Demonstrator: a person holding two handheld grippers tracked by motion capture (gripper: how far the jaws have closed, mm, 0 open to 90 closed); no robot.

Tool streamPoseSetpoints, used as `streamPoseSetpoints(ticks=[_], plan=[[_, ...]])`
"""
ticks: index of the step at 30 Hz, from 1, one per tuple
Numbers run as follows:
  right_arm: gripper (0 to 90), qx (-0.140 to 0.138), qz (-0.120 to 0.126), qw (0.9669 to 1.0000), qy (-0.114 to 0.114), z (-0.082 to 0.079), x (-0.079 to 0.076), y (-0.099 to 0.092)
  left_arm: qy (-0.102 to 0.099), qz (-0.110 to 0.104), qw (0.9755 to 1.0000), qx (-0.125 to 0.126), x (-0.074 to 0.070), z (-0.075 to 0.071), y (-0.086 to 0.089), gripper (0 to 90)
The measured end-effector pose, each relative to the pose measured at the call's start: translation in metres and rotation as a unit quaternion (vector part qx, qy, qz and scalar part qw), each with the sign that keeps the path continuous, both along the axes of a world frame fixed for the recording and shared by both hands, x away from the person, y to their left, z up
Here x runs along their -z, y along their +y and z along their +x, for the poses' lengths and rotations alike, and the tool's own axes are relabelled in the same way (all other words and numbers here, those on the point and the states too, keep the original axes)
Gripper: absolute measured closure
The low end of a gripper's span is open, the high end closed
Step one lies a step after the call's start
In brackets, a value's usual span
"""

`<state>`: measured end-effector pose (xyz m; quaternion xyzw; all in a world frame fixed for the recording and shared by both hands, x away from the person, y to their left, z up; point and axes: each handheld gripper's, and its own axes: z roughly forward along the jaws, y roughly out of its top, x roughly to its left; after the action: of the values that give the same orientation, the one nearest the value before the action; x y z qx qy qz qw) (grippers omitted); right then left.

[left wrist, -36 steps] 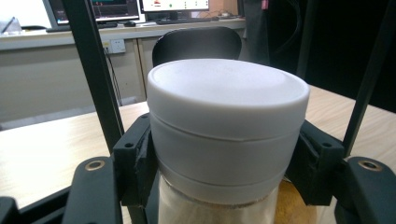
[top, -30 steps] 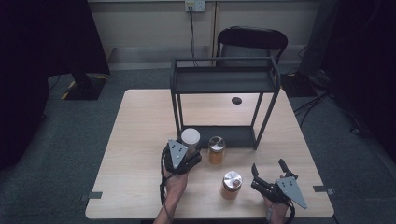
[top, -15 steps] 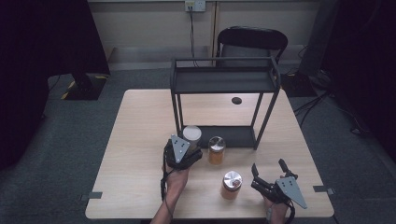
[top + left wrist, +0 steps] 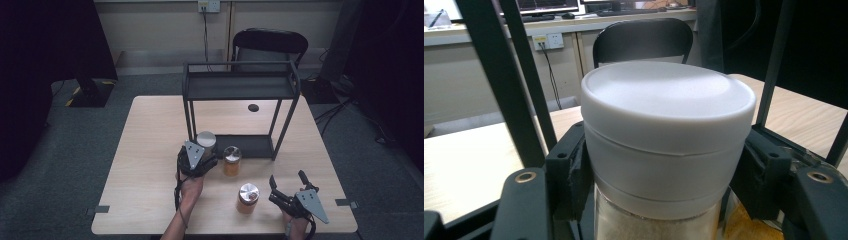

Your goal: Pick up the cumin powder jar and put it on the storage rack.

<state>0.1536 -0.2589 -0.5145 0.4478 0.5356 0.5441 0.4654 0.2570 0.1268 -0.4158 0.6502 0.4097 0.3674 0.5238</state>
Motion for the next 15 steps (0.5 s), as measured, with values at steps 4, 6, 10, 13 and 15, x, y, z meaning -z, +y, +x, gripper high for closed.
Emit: streamPoseSetpoints(ticks=[4,6,10,13,15], plan=[[2.2,-0.001,0.0,1.0,0.0,0.0,0.0,0.0,0.001,0.004,1.0,0.0,0.001,0.004,-0.004,34.4],[2.2,-0.001,0.0,1.0,0.0,0.0,0.0,0.0,0.002,0.006,1.0,0.0,0.001,0.006,-0.005,34.4],[2.2,-0.002,0.0,1.0,0.0,0.0,0.0,-0.001,0.004,0.005,1.0,-0.005,0.001,0.011,-0.007,34.4],[2.2,-0.001,-0.001,1.0,0.0,0.0,0.0,0.0,0.005,0.007,0.9999,-0.005,0.0,0.014,-0.008,34.4],[2.2,-0.001,-0.001,1.0,0.0,0.0,0.0,0.0,0.002,0.005,1.0,-0.005,0.0,0.016,-0.007,34.4]])
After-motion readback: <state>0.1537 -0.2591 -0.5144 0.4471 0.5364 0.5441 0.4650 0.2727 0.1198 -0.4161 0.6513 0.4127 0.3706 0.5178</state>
